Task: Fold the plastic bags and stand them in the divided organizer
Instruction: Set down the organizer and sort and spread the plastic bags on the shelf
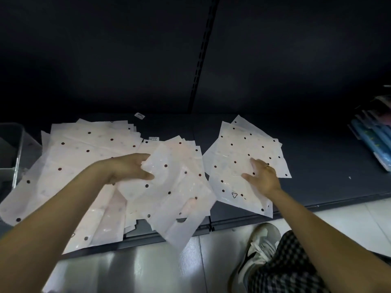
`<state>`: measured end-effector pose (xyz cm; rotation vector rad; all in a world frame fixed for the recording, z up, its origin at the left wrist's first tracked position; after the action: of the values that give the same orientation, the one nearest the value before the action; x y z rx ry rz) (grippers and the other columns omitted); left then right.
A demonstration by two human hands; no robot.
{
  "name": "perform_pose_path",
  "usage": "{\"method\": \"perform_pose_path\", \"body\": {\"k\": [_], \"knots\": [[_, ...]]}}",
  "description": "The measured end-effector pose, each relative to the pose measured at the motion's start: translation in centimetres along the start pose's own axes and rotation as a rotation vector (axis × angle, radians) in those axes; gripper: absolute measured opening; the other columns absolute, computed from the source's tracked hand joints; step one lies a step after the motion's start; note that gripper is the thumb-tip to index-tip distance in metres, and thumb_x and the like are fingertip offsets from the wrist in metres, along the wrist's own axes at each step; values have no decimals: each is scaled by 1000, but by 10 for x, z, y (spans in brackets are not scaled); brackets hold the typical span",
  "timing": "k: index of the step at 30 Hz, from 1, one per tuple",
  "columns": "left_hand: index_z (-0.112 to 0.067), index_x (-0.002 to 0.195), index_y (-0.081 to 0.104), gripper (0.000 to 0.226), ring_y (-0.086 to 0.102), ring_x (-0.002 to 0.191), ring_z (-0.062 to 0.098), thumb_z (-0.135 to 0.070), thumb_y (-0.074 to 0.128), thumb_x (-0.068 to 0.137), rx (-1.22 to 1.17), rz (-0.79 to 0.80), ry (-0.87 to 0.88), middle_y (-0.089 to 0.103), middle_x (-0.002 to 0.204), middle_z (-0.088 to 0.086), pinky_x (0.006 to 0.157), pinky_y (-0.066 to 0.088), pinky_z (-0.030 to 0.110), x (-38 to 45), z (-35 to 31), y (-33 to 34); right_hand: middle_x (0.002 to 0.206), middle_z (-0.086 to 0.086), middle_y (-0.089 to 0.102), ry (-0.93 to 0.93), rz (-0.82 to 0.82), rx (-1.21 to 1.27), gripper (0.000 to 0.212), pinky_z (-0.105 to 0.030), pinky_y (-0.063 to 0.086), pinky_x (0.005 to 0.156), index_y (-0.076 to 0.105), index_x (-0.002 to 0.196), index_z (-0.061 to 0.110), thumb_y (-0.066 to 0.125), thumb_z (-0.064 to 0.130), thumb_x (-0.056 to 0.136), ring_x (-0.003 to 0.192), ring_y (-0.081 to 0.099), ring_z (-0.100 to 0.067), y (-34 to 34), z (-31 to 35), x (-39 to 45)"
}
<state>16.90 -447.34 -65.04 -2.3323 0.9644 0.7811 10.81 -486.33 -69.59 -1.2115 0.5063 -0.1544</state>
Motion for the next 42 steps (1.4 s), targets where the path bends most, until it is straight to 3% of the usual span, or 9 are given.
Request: {"method": "perform_pose_path", "body": {"k": [6, 9, 15, 22, 27, 31, 34, 37, 42], "knots": [[-20, 135, 41, 52, 54, 110, 30, -11, 61, 88, 590, -638, 105, 59, 124, 9, 90, 40, 37, 26, -19, -24, 113, -2, 61, 17, -318, 246, 5, -28, 42, 76, 68, 80, 15, 67, 16, 85, 109, 50, -25, -2, -1, -3], [-12, 134, 48, 55, 50, 114, 36, -6, 65, 83, 689, -950, 334, 59, 124, 13, 91, 36, 45, 17, -26, -12, 115, -5, 57, 36, -287, 203, 11, -31, 44, 80, 67, 96, 16, 67, 20, 86, 110, 48, -26, 0, -1, 0], [-29, 137, 44, 47, 24, 140, 19, -42, 53, 93, 721, -529, 376, 30, 153, -1, 115, 19, 39, 37, 8, 62, 112, -5, 59, 93, -311, 255, 16, -31, 45, 79, 69, 102, 13, 64, 18, 87, 106, 54, -25, -1, -6, 0], [-27, 143, 36, 51, 8, 145, 19, -42, 47, 95, 692, -466, 342, 19, 157, -1, 118, 6, 35, 37, 10, 71, 97, -10, 67, 202, -404, 355, 16, -26, 42, 65, 68, 90, 10, 52, 7, 90, 86, 60, -26, -17, 5, -9], [-22, 126, 55, 38, 49, 120, 12, -33, 60, 90, 93, -422, 426, 53, 130, -4, 96, 35, 20, 23, -27, 71, 78, -5, 66, 74, -472, 689, 14, -21, 40, 63, 64, 84, 8, 52, 0, 85, 72, 57, -17, -27, 95, -41], [-23, 123, 50, 56, 59, 109, 19, -56, 57, 78, -583, -172, 207, 59, 121, 0, 85, 48, 29, 25, -37, 88, 66, 3, 62, 0, -135, 1034, 19, -12, 44, 55, 62, 76, 16, 53, 4, 88, 59, 57, -7, 9, 169, -71], [-15, 138, 38, 63, 51, 119, 27, -37, 66, 85, -563, -463, 153, 53, 130, 7, 86, 45, 35, 21, -26, 63, 69, 8, 65, -165, -4, 1022, 24, -11, 46, 62, 63, 76, 20, 50, 9, 93, 63, 59, 1, 24, 189, -85], [-11, 147, 24, 73, 36, 134, 28, -16, 66, 87, -374, -644, 115, 38, 146, 11, 105, 33, 39, 19, -6, 35, 101, 4, 66, -183, -208, 662, 15, -16, 43, 83, 67, 102, 15, 56, 13, 91, 98, 57, -6, 14, 152, -69], [-16, 148, 19, 82, 43, 127, 36, -11, 70, 84, -168, -765, 138, 43, 140, 20, 100, 37, 43, 15, 16, 13, 148, 6, 37, 18, -133, 68, 60, -32, 28, 110, 45, 138, 28, 64, 45, 84, 138, 24, -21, 11, 37, -36]]}}
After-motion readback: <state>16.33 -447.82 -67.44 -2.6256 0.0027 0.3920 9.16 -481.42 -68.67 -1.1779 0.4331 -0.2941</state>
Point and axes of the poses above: each hand's wrist, its own x-axis towards the middle knuckle, its own y-axis out of the palm, z = x × y, the point moved 6 cm from there along x, towards the middle knuckle
